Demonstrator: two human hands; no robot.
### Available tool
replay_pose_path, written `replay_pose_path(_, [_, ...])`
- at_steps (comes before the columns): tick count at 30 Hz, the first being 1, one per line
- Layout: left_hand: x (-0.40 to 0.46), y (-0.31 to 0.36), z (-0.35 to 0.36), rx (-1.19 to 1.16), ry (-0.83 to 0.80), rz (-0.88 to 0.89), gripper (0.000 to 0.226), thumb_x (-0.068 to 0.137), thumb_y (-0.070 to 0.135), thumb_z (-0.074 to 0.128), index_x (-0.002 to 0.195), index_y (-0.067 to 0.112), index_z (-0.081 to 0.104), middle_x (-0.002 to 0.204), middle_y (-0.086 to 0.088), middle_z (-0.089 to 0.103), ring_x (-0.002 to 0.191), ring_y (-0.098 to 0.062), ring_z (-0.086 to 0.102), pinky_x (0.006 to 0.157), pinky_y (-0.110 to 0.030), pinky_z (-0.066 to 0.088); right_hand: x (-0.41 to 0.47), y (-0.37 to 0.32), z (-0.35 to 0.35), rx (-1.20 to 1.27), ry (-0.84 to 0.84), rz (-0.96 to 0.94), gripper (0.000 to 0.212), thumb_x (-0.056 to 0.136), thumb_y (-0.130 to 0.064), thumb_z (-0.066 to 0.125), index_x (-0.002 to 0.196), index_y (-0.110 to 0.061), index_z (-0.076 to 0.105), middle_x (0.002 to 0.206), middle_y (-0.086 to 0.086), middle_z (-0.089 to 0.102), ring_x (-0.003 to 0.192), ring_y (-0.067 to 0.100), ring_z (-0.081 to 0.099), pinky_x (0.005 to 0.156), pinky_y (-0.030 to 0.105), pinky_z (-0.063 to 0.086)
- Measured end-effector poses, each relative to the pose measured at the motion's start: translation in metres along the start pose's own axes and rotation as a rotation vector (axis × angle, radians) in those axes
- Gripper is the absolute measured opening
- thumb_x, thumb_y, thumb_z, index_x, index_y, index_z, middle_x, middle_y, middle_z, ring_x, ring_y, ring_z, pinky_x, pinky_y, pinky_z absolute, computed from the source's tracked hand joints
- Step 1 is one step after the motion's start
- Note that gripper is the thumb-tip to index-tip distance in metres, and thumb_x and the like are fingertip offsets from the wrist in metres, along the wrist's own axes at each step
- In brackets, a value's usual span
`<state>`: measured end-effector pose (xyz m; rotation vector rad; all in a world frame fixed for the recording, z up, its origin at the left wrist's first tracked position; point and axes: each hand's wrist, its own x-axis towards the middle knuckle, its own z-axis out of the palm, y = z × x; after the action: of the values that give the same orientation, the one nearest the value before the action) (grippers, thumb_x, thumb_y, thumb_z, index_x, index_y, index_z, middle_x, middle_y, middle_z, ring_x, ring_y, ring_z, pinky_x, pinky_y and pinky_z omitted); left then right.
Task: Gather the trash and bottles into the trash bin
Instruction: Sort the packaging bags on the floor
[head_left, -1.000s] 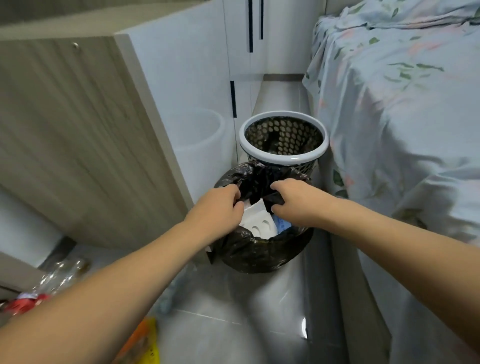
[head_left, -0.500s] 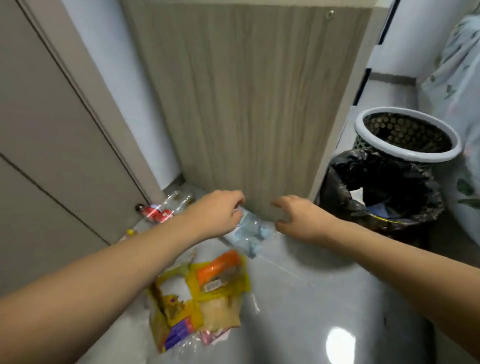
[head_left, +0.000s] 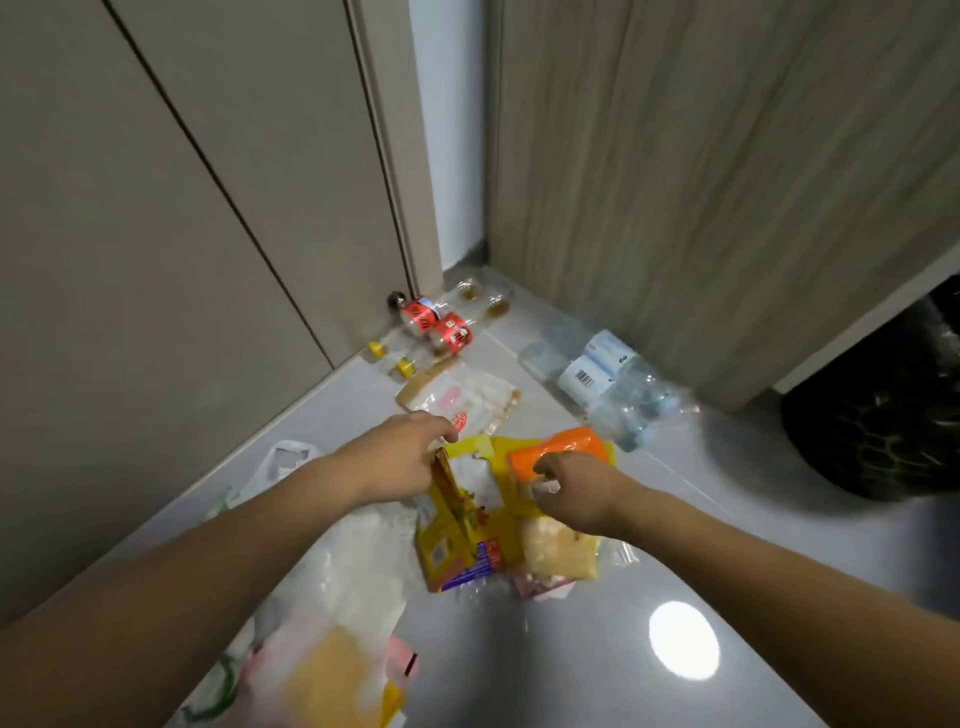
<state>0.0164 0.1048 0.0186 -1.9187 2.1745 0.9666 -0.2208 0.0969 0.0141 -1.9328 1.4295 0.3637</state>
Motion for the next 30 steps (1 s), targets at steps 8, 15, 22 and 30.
replay_pose_path(8, [0.022, -0.016, 0.028, 0.312, 0.091, 0.151, 0.04, 0.09, 0.035, 0.058, 0.129, 0.033, 0.051, 0.133, 0.006, 0.051, 0.128, -0.021, 0.036, 0.111, -0.032, 0.021, 0.012, -0.005, 0.043, 0.203, 0.004, 0.062, 0.039, 0.091, -0.023, 0.055, 0.127, -0.011, 0.057, 0.129, 0.008, 0.059, 0.116, 0.024, 0.054, 0.092, 0.026, 0.041])
replay_pose_path(15, [0.029, -0.026, 0.022, 0.421, -0.055, 0.259, 0.027, 0.093, 0.03, 0.055, 0.12, 0.028, 0.059, 0.126, 0.003, 0.046, 0.12, -0.02, 0.039, 0.104, -0.03, 0.03, 0.02, 0.0, 0.05, 0.196, 0.049, 0.119, 0.04, 0.088, -0.03, 0.059, 0.123, -0.011, 0.059, 0.125, 0.011, 0.06, 0.113, 0.027, 0.055, 0.084, 0.027, 0.041])
replay_pose_path(22, [0.051, -0.011, 0.038, 0.788, -0.189, 0.423, 0.045, 0.089, 0.02, 0.058, 0.133, 0.021, 0.053, 0.156, -0.001, 0.028, 0.146, -0.025, 0.017, 0.121, -0.042, 0.005, 0.036, 0.035, 0.034, 0.048, 0.237, 0.37, 0.047, 0.092, -0.042, 0.045, 0.131, -0.017, 0.045, 0.134, 0.013, 0.041, 0.123, 0.034, 0.039, 0.102, 0.042, 0.034])
replay_pose_path(30, [0.076, 0.0, 0.056, 0.906, -0.161, 0.484, 0.044, 0.085, 0.017, 0.06, 0.129, 0.018, 0.056, 0.14, -0.006, 0.044, 0.133, -0.027, 0.036, 0.121, -0.048, 0.002, 0.056, 0.05, 0.04, 0.076, 0.249, 0.403, 0.062, 0.087, -0.05, 0.051, 0.136, -0.015, 0.036, 0.143, 0.012, 0.037, 0.13, 0.035, 0.036, 0.106, 0.046, 0.029])
